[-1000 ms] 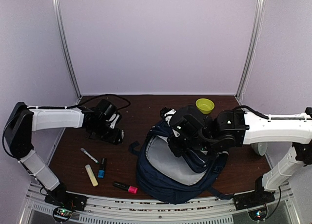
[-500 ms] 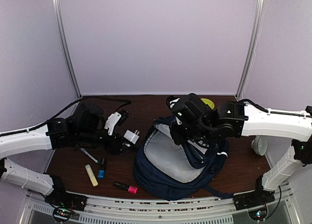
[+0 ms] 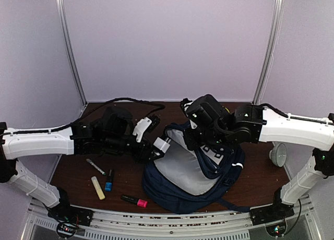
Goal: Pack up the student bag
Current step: Place the charger in the second largest pocket of the bag, then adjust the second largest pocket of the student bag.
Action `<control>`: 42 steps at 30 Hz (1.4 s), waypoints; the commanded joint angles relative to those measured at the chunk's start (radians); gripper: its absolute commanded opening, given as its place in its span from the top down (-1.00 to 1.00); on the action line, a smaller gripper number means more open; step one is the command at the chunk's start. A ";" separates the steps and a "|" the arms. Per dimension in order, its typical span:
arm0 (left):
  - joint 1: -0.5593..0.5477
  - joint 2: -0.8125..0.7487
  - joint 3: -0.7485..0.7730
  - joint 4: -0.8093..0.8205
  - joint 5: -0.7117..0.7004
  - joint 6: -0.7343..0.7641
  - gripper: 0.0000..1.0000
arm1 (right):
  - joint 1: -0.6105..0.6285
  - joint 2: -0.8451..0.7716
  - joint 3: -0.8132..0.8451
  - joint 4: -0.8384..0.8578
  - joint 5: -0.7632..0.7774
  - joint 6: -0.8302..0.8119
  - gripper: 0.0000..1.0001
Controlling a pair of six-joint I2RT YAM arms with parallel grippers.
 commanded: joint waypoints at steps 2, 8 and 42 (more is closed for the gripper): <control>-0.007 0.057 0.095 0.035 -0.014 0.034 -0.46 | -0.032 -0.051 0.009 0.038 0.023 0.022 1.00; -0.007 0.051 0.106 0.023 -0.045 0.036 -0.95 | -0.050 -0.050 -0.003 0.053 0.006 0.021 1.00; 0.005 0.059 -0.044 0.198 -0.189 0.363 -0.95 | -0.017 -0.086 -0.259 0.256 -0.306 -0.118 1.00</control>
